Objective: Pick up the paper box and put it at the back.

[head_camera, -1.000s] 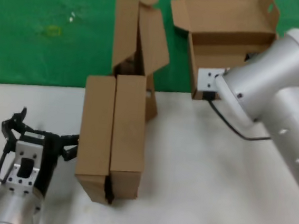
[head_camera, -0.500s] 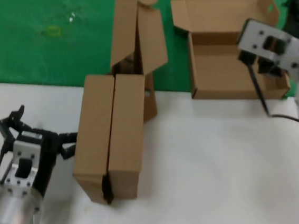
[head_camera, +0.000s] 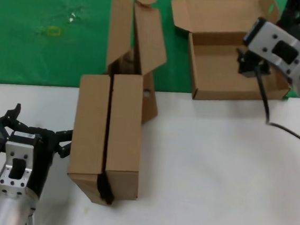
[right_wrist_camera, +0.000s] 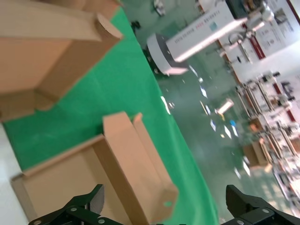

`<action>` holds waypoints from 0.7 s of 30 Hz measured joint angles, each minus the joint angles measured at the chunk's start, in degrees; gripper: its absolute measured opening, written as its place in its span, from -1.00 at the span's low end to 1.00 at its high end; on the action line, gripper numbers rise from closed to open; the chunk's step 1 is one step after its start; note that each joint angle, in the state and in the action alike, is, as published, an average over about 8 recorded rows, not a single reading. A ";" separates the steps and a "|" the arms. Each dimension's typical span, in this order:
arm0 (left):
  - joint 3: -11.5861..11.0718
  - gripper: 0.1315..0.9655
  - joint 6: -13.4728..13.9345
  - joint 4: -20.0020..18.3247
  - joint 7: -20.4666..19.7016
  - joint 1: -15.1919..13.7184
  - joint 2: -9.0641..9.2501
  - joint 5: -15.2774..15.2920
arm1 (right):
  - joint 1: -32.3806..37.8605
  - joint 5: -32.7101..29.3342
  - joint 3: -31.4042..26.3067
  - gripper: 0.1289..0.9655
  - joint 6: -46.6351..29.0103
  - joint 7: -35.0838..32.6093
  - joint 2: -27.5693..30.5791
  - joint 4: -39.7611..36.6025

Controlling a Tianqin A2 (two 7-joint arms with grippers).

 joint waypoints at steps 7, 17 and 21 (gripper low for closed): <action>-1.33 1.00 1.31 0.20 -1.49 0.15 -0.05 0.90 | -3.02 8.35 0.44 0.91 5.88 -3.21 0.38 -2.11; -3.47 1.00 3.46 0.50 -3.91 0.38 -0.13 2.33 | -7.86 21.65 1.17 0.99 15.27 -8.36 0.97 -5.48; -4.32 1.00 4.32 0.63 -4.87 0.48 -0.17 2.90 | -9.76 26.93 1.46 1.00 18.99 -10.43 1.20 -6.82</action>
